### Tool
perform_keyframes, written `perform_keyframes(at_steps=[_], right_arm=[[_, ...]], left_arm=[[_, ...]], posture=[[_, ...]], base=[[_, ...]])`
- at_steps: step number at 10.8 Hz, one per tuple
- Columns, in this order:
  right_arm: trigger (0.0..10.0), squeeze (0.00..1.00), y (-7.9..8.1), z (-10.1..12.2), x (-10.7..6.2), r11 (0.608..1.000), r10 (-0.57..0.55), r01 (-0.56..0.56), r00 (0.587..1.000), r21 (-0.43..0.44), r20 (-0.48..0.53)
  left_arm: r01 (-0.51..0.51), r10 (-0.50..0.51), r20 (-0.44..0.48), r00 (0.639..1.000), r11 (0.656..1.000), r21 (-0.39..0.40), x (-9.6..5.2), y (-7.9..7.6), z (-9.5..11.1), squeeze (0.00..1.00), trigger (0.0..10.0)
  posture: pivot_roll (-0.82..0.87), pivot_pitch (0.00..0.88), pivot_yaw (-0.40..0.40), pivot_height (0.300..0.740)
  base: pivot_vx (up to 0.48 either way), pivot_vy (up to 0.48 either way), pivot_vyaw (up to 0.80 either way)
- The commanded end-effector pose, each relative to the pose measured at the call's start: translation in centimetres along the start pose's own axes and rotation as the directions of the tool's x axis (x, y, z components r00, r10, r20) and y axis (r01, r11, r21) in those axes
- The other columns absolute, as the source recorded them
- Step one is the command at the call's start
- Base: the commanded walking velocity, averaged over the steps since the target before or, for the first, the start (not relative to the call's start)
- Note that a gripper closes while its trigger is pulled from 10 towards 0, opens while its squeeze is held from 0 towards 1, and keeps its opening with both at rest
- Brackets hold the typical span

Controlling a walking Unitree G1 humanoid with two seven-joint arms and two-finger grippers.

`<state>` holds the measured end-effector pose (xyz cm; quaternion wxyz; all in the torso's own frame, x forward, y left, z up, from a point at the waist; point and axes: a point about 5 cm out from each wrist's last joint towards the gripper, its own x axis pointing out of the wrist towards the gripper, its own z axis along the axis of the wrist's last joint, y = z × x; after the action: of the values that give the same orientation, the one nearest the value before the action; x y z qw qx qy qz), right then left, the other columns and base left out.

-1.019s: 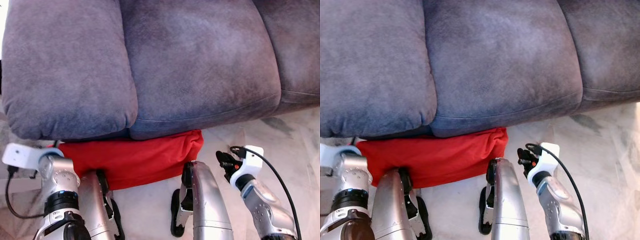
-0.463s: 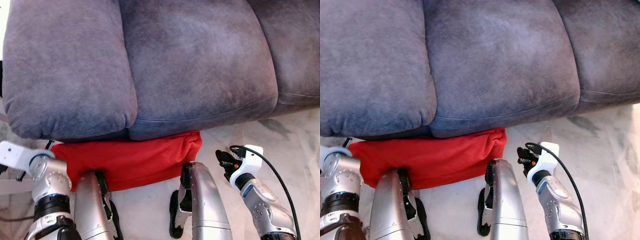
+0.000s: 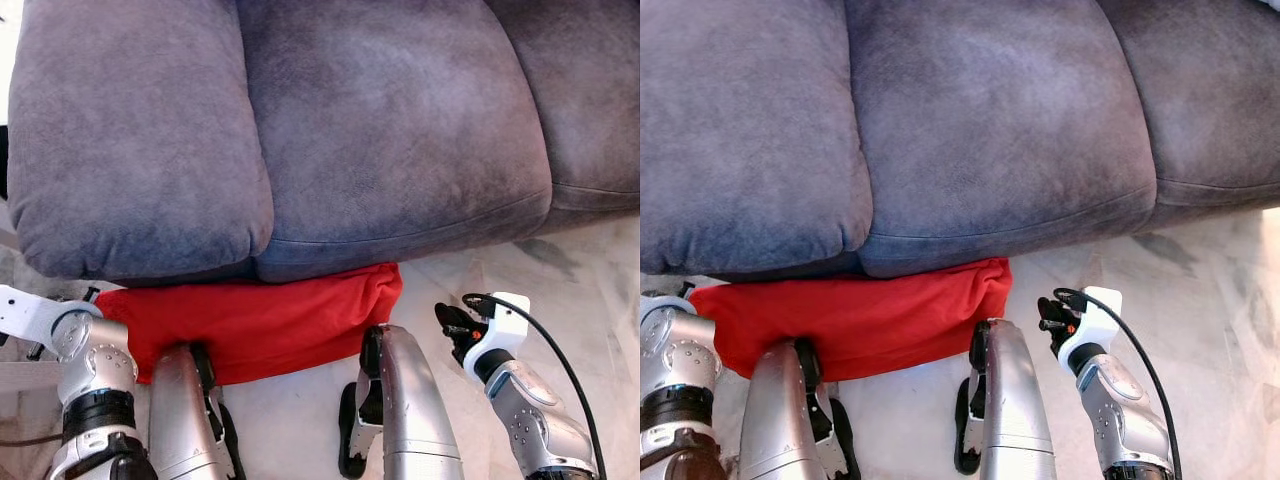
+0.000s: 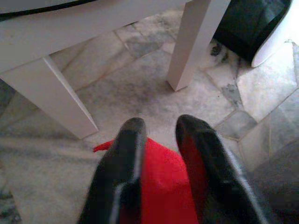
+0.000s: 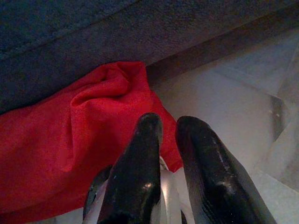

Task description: Move the pillow to the sofa from floor

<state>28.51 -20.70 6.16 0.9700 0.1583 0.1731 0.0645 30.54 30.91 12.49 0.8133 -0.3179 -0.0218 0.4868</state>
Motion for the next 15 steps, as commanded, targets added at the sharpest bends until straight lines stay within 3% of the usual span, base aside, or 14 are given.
perform_keyframes(at_steps=[1,5,6,15], right_arm=[[10.0,0.00,-0.8,-1.4,-0.7,0.999,-0.030,0.031,0.999,0.011,-0.045],[10.0,0.00,-1.0,-1.4,-0.9,0.999,-0.035,0.035,0.998,0.010,-0.044],[10.0,0.00,-1.0,-1.3,-0.9,0.999,-0.034,0.035,0.998,0.010,-0.044],[10.0,0.00,-1.1,-1.4,-1.4,0.999,-0.032,0.032,0.998,0.006,-0.048]], left_arm=[[-0.073,0.073,-0.007,0.997,0.997,0.030,0.4,1.9,-0.4,1.00,10.0],[-0.149,0.149,0.005,0.989,0.987,0.056,0.5,3.0,-0.2,1.00,10.0],[-0.160,0.160,0.002,0.987,0.985,0.070,0.5,3.2,-0.2,0.00,10.0],[-0.174,0.171,-0.097,0.980,0.984,-0.023,-0.5,4.2,-2.8,0.00,10.0]], posture=[[0.05,0.513,-0.176,0.524],[0.05,0.511,-0.171,0.524],[0.06,0.509,-0.171,0.524],[0.04,0.527,-0.181,0.524]], base=[[0.000,0.000,0.00],[0.000,0.000,0.00],[0.000,0.000,0.00],[0.000,0.000,0.00]])
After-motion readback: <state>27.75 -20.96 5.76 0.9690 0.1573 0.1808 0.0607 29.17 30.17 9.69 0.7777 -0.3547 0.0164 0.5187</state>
